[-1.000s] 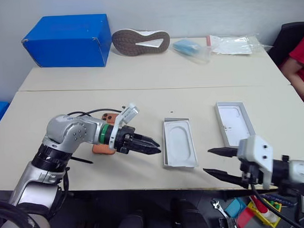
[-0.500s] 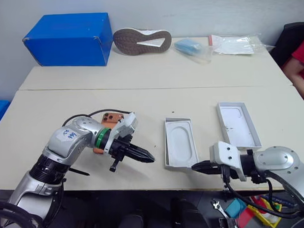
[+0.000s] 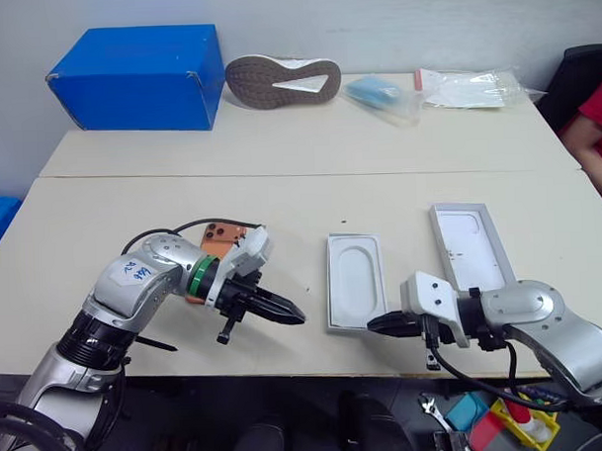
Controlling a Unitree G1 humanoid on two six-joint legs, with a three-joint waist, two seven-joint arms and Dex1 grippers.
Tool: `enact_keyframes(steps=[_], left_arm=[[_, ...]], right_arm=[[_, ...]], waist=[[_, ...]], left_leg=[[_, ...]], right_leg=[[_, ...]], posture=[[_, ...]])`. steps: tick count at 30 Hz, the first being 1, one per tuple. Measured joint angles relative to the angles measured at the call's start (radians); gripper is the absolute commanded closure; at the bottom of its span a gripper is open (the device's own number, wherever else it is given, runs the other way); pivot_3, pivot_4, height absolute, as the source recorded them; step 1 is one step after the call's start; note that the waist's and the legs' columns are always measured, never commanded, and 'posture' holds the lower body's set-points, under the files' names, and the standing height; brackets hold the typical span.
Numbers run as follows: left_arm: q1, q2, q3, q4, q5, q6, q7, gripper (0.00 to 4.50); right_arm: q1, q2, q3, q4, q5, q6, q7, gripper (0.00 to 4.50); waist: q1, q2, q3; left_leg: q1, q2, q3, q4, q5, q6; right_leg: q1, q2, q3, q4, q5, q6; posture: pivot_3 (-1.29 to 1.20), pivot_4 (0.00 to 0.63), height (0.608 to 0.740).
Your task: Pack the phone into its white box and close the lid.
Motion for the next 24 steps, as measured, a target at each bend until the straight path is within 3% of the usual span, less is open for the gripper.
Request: enact_keyframes(steps=[15, 24], left_arm=[[0.021, -0.003, 0.039, 0.008, 0.010, 0.007, 0.002, 4.50], [0.050, -0.002, 0.087, 0.003, 0.003, 0.045, 0.026, 4.50]], right_arm=[[-0.050, 0.084, 0.038, 0.120, -0.137, -0.063, -0.102, 4.47], [-0.050, 0.126, -0.026, 0.067, -0.028, -0.030, -0.088, 4.47]], waist=[[-0.001, 0.000, 0.000], [-0.002, 0.000, 0.000]], left_leg=[[0.000, 0.000, 0.000, 0.000, 0.000, 0.000], [0.000, 0.000, 0.000, 0.000, 0.000, 0.000]], right_leg=[[0.000, 0.000, 0.000, 0.001, 0.000, 0.000], [0.000, 0.000, 0.000, 0.002, 0.000, 0.000]], posture=[[0.00, 0.150, 0.740], [0.00, 0.150, 0.740]])
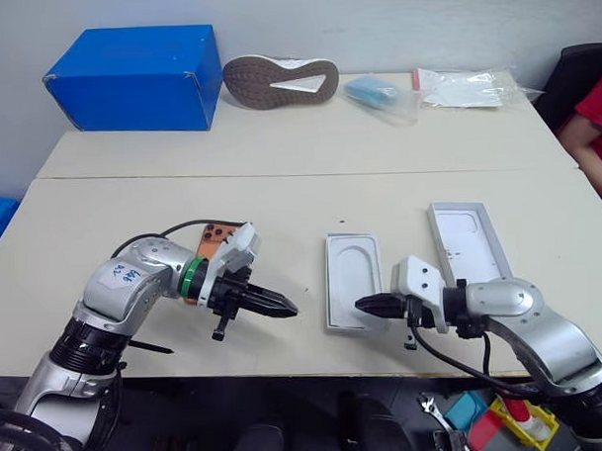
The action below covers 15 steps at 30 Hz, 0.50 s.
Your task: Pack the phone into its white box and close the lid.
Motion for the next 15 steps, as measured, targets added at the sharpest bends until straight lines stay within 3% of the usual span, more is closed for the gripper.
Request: enact_keyframes(steps=[9, 15], left_arm=[[0.035, 0.001, 0.036, -0.018, -0.021, 0.035, 0.032, 4.50], [0.035, 0.000, 0.036, -0.038, -0.025, 0.036, 0.038, 4.50]], right_arm=[[0.024, -0.128, -0.091, 0.004, -0.023, -0.015, 0.022, 4.47], [0.020, -0.120, -0.060, 0.127, -0.106, -0.080, 0.024, 4.47]], waist=[[0.001, 0.000, 0.000], [-0.002, 0.000, 0.000]], left_leg=[[0.000, 0.000, 0.000, 0.000, 0.000, 0.000], [0.000, 0.000, 0.000, 0.000, 0.000, 0.000]], right_leg=[[0.000, 0.000, 0.000, -0.001, 0.000, 0.000], [0.000, 0.000, 0.000, 0.000, 0.000, 0.000]], posture=[[0.00, 0.150, 0.740], [0.00, 0.150, 0.740]])
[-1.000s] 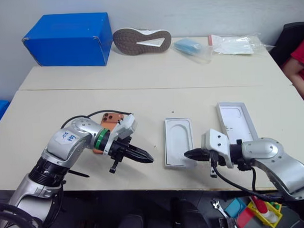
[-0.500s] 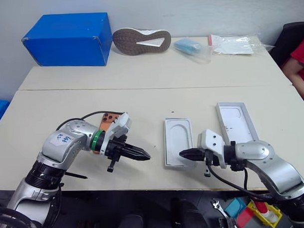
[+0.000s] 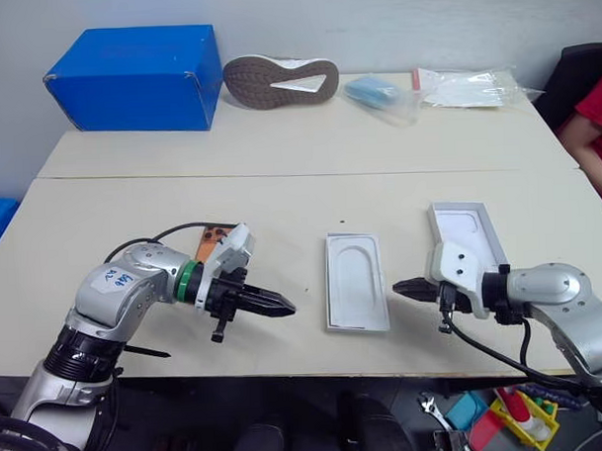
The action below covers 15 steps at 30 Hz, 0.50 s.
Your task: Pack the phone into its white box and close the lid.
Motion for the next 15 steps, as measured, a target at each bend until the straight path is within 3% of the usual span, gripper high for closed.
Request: enact_keyframes(steps=[15], left_arm=[[-0.002, -0.002, 0.000, 0.000, 0.000, -0.001, 0.004, 4.50]], right_arm=[[-0.109, 0.107, 0.078, 0.110, -0.088, -0.040, -0.017, 4.47]], waist=[[0.001, 0.000, 0.000]], left_leg=[[0.000, 0.000, 0.000, 0.000, 0.000, 0.000]], right_leg=[[0.000, 0.000, 0.000, 0.001, 0.000, 0.000]], posture=[[0.00, 0.150, 0.740]])
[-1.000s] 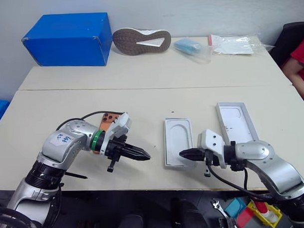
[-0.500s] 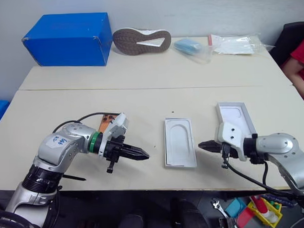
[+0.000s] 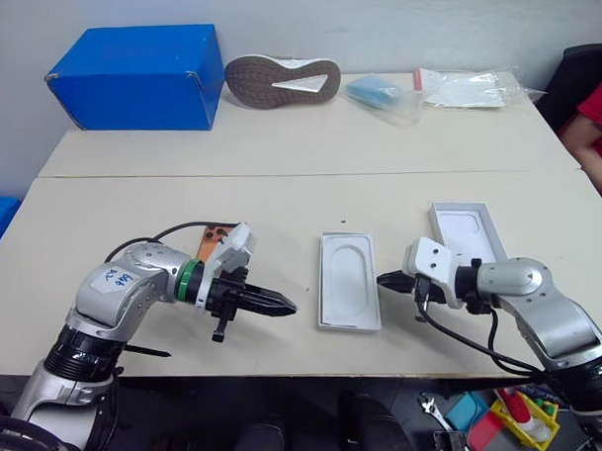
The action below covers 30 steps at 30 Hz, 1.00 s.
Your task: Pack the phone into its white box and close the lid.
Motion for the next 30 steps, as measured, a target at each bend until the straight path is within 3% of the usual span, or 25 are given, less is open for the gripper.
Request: enact_keyframes(steps=[23, 30], left_arm=[[-0.028, -0.038, -0.018, 0.037, 0.015, -0.031, -0.001, 4.50], [-0.047, -0.057, -0.032, 0.077, 0.040, -0.048, -0.013, 4.50]], right_arm=[[-0.033, 0.067, 0.037, 0.004, -0.022, 0.030, -0.033, 4.47], [-0.042, 0.061, -0.007, -0.031, 0.006, 0.078, -0.039, 4.47]], waist=[[-0.001, 0.000, 0.000], [-0.001, 0.000, 0.000]], left_leg=[[0.000, 0.000, 0.000, 0.000, 0.000, 0.000], [0.000, 0.000, 0.000, 0.000, 0.000, 0.000]], right_leg=[[0.000, 0.000, 0.000, 0.001, 0.000, 0.000], [0.000, 0.000, 0.000, 0.001, 0.000, 0.000]], posture=[[0.00, 0.150, 0.740], [0.00, 0.150, 0.740]])
